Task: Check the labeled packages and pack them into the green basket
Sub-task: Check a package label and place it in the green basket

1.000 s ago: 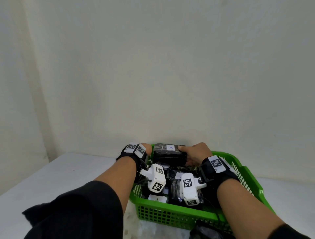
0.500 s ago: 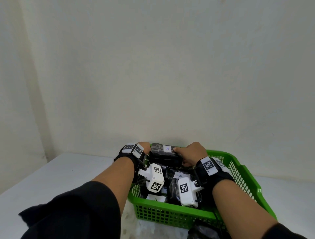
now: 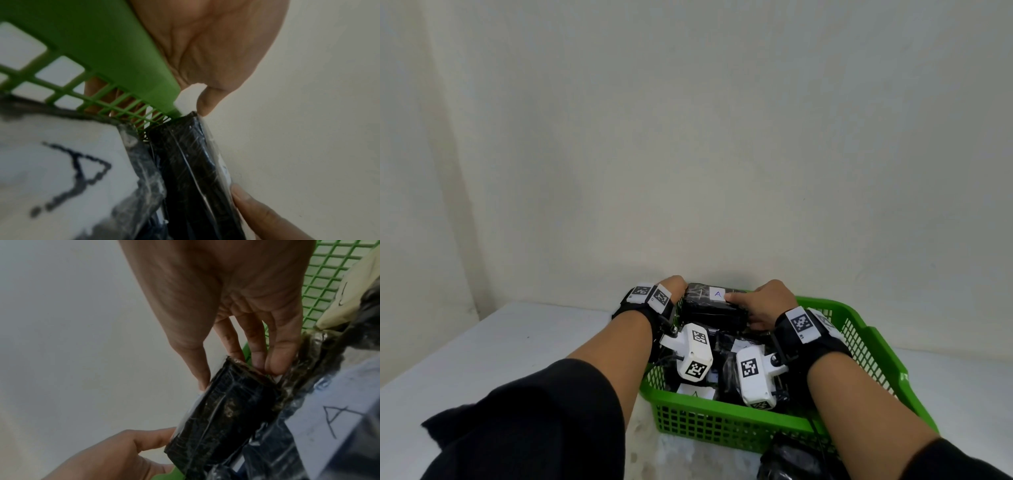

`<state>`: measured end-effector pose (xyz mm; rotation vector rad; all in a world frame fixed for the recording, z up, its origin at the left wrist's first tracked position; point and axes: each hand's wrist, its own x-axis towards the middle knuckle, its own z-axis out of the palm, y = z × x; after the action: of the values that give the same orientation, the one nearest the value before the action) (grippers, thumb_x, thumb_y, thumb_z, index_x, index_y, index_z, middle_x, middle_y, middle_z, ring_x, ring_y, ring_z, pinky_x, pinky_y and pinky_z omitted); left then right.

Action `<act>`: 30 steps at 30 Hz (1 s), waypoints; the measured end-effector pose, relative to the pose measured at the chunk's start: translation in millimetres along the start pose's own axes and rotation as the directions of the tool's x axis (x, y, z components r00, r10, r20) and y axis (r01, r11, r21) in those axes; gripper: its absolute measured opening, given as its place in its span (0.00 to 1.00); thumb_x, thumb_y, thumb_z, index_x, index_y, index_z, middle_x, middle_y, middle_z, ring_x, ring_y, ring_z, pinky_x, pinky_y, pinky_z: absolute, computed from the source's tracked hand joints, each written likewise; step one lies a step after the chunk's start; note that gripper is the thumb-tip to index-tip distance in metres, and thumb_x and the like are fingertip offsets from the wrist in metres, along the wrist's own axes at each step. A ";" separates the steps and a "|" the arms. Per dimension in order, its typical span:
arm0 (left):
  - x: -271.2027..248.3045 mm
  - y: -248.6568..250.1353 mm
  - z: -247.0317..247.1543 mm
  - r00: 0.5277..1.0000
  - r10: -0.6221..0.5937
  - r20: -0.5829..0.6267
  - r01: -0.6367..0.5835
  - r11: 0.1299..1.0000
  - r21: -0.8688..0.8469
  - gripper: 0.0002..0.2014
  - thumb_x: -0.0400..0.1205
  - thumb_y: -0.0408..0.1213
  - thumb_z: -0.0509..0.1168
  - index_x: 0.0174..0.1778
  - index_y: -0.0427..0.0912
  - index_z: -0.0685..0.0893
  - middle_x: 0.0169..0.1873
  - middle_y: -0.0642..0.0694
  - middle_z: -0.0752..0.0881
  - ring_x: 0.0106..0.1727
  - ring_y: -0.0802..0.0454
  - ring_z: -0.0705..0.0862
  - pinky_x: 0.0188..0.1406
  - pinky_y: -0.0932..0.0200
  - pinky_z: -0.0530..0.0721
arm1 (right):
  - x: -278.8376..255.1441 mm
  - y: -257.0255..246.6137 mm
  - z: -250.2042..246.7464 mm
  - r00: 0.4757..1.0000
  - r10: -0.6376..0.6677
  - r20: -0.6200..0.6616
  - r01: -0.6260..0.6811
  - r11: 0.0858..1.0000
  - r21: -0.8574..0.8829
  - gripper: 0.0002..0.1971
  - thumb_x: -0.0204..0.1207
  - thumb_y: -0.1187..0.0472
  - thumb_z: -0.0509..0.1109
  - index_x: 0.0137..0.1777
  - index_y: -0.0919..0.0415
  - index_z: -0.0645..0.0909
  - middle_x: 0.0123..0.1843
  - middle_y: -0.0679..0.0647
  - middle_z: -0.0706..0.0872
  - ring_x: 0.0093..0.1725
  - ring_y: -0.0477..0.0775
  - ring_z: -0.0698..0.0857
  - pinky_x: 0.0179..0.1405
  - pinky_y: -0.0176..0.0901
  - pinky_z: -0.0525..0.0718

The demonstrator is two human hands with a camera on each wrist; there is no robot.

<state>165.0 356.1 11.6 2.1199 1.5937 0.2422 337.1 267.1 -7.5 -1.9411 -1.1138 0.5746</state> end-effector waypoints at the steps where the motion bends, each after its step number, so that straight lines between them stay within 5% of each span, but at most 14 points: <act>1: 1.2 -0.7 0.1 1.000 0.026 -0.003 -0.026 0.999 0.035 0.22 0.90 0.24 0.49 0.81 0.27 0.63 0.72 0.27 0.75 0.74 0.45 0.76 0.70 0.62 0.68 | 0.6 0.2 -0.3 1.000 0.011 0.000 -0.011 1.000 0.021 0.27 0.61 0.43 0.90 0.32 0.65 0.81 0.30 0.61 0.86 0.33 0.66 0.92 0.42 0.61 0.95; 3: 1.3 -1.3 2.5 0.998 0.051 -0.026 -0.049 0.996 0.068 0.20 0.89 0.23 0.47 0.78 0.25 0.67 0.49 0.22 0.77 0.70 0.43 0.77 0.70 0.58 0.68 | 0.1 -0.1 -0.2 0.999 0.030 0.013 -0.031 0.997 0.072 0.26 0.59 0.46 0.91 0.34 0.67 0.84 0.36 0.65 0.91 0.38 0.67 0.94 0.42 0.66 0.95; 6: 5.3 -6.8 5.8 0.998 0.058 0.006 -0.058 0.984 0.169 0.16 0.90 0.23 0.47 0.55 0.28 0.81 0.46 0.22 0.77 0.72 0.40 0.77 0.65 0.59 0.68 | -1.2 -0.1 2.3 0.998 0.045 0.042 -0.051 0.990 0.135 0.26 0.59 0.48 0.92 0.40 0.72 0.88 0.42 0.68 0.93 0.41 0.67 0.95 0.42 0.64 0.95; 8: 3.8 -7.4 6.3 0.997 0.080 0.021 -0.083 0.966 0.246 0.19 0.90 0.24 0.47 0.37 0.37 0.76 0.41 0.28 0.76 0.68 0.42 0.78 0.63 0.59 0.67 | -2.9 -0.2 3.6 0.998 0.046 0.046 -0.053 0.988 0.147 0.28 0.59 0.48 0.91 0.44 0.74 0.89 0.42 0.68 0.94 0.41 0.67 0.95 0.41 0.63 0.95; 11: 7.9 -8.8 6.8 0.995 0.100 0.019 -0.101 0.942 0.321 0.16 0.90 0.25 0.47 0.61 0.27 0.80 0.70 0.30 0.77 0.75 0.39 0.75 0.64 0.60 0.66 | -4.1 -1.4 2.6 0.998 0.048 0.043 -0.055 0.986 0.157 0.28 0.61 0.48 0.91 0.46 0.74 0.89 0.44 0.67 0.93 0.41 0.66 0.95 0.40 0.61 0.95; 12: 7.8 -9.1 7.1 0.996 0.093 0.020 -0.094 0.940 0.329 0.16 0.90 0.25 0.47 0.61 0.28 0.80 0.73 0.31 0.75 0.75 0.39 0.75 0.64 0.59 0.67 | -4.4 -1.6 2.1 0.998 0.051 0.044 -0.057 0.985 0.163 0.28 0.61 0.49 0.91 0.46 0.74 0.89 0.44 0.67 0.93 0.41 0.66 0.95 0.40 0.61 0.95; 14: 8.5 -9.7 7.1 0.994 0.103 0.040 -0.111 0.929 0.353 0.15 0.90 0.24 0.48 0.57 0.30 0.81 0.68 0.26 0.78 0.71 0.40 0.78 0.63 0.57 0.71 | -5.0 -1.3 0.9 0.997 0.056 0.051 -0.064 0.983 0.169 0.28 0.62 0.49 0.91 0.47 0.74 0.89 0.45 0.67 0.93 0.41 0.66 0.95 0.41 0.61 0.95; 17: 10.1 -10.6 7.6 0.994 0.099 0.048 -0.109 0.942 0.318 0.15 0.89 0.23 0.49 0.60 0.35 0.80 0.44 0.28 0.78 0.59 0.43 0.78 0.61 0.56 0.72 | -4.4 -0.1 0.9 0.996 0.065 0.061 -0.075 0.980 0.182 0.28 0.62 0.49 0.91 0.47 0.74 0.88 0.45 0.68 0.93 0.41 0.67 0.95 0.43 0.63 0.95; 20: 13.6 -13.0 7.7 0.994 0.094 0.050 -0.105 0.943 0.315 0.14 0.89 0.23 0.51 0.60 0.33 0.81 0.45 0.30 0.79 0.66 0.42 0.79 0.66 0.57 0.70 | -0.8 0.3 1.0 0.996 0.068 0.065 -0.078 0.983 0.168 0.28 0.60 0.45 0.90 0.41 0.71 0.88 0.37 0.64 0.92 0.35 0.64 0.93 0.46 0.65 0.95; 23: 8.2 -9.3 6.0 0.987 0.121 0.110 -0.156 0.896 0.416 0.12 0.89 0.25 0.53 0.55 0.34 0.82 0.44 0.31 0.80 0.61 0.47 0.78 0.58 0.59 0.70 | -2.0 1.3 0.6 0.993 0.074 0.087 -0.087 0.985 0.152 0.26 0.58 0.42 0.88 0.36 0.65 0.86 0.34 0.62 0.89 0.34 0.62 0.90 0.50 0.66 0.94; 26: 5.1 -10.9 3.2 0.990 0.102 0.100 -0.134 0.906 0.401 0.17 0.89 0.27 0.55 0.74 0.28 0.74 0.60 0.32 0.83 0.68 0.45 0.79 0.67 0.58 0.70 | -7.4 2.2 -3.1 0.991 0.104 0.090 -0.119 0.976 0.182 0.26 0.57 0.42 0.87 0.34 0.65 0.84 0.36 0.63 0.88 0.35 0.61 0.88 0.52 0.66 0.93; 28: 5.7 -9.4 -0.3 0.996 0.065 0.064 -0.085 0.906 0.416 0.20 0.89 0.31 0.56 0.77 0.28 0.70 0.74 0.34 0.75 0.75 0.41 0.75 0.69 0.58 0.71 | -8.4 1.7 -10.5 0.994 0.095 0.055 -0.103 0.982 0.156 0.24 0.65 0.44 0.85 0.34 0.65 0.82 0.34 0.64 0.87 0.29 0.61 0.85 0.39 0.58 0.91; 30: 7.8 -10.0 -7.1 0.999 0.033 0.042 -0.048 0.913 0.404 0.22 0.90 0.35 0.56 0.79 0.29 0.67 0.77 0.37 0.72 0.76 0.40 0.74 0.65 0.59 0.73 | -7.0 -1.2 -20.4 0.998 0.062 0.010 -0.063 0.995 0.082 0.23 0.71 0.45 0.82 0.33 0.63 0.78 0.31 0.61 0.83 0.24 0.58 0.79 0.32 0.50 0.82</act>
<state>155.9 367.4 12.0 2.4495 1.6955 -0.1269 347.3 252.9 5.1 -1.9092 -1.0214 0.6523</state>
